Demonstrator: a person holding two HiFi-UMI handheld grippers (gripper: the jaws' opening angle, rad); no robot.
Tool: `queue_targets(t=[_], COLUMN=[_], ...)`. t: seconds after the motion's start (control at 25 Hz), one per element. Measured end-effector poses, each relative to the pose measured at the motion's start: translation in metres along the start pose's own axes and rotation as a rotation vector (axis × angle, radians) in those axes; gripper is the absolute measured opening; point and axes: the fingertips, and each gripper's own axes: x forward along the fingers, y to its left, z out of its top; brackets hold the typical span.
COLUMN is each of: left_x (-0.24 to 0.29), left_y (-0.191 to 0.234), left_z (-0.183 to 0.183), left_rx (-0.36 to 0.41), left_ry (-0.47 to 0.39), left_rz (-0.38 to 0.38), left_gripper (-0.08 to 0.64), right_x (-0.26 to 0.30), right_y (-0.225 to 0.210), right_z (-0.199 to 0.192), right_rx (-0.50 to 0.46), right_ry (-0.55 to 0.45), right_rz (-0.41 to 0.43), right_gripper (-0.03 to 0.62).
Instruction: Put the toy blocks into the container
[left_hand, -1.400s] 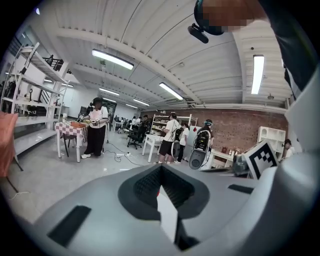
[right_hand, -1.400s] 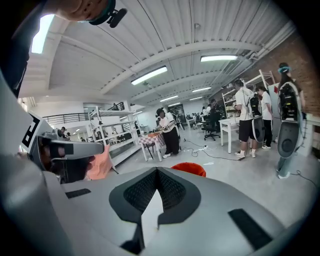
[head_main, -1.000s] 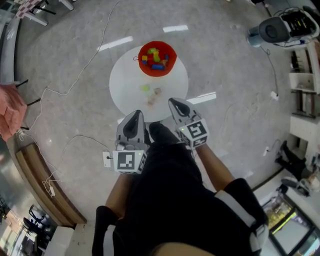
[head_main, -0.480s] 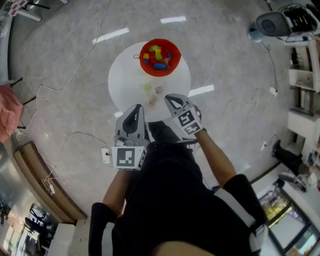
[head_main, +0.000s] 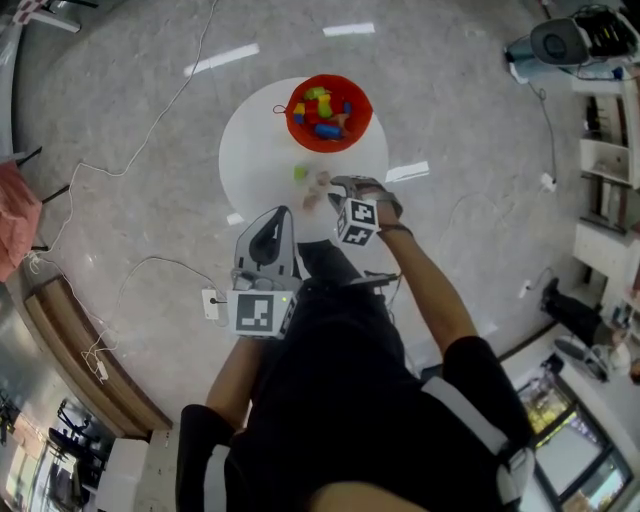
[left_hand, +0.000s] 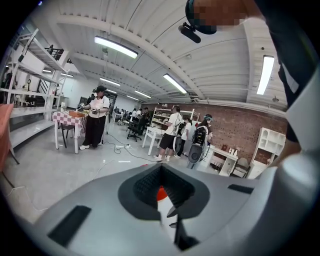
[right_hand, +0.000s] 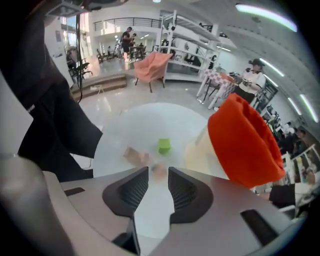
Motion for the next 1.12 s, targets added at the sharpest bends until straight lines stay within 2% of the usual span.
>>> queue_targets(t=[0.2, 0.68, 0.96, 1.12], left_x=[-0.001, 0.003, 0.001, 0.0], left_y=[0.011, 0.031, 0.04, 0.041], left_z=[-0.005, -0.015, -0.017, -0.018], left_rx=[-0.006, -0.049, -0.065, -0.063], left_ry=[0.017, 0.049, 0.063, 0.069], left_rz=[0.015, 0.046, 0.058, 0.056], left_gripper=[-0.008, -0.008, -0.008, -0.008], right_x=[0.034, 0.077, 0.088, 0.086], right_y=[-0.005, 0.0, 0.004, 0.002], right_z=[-0.013, -0.023, -0.026, -0.029], right_rx=[-0.142, -0.24, -0.233, -0.138], right_ry=[0.101, 0.163, 0.184, 0.164], right_rz=[0.052, 0.14, 0.165, 0.142], right_gripper=[0.112, 0.124, 0.124, 0.124])
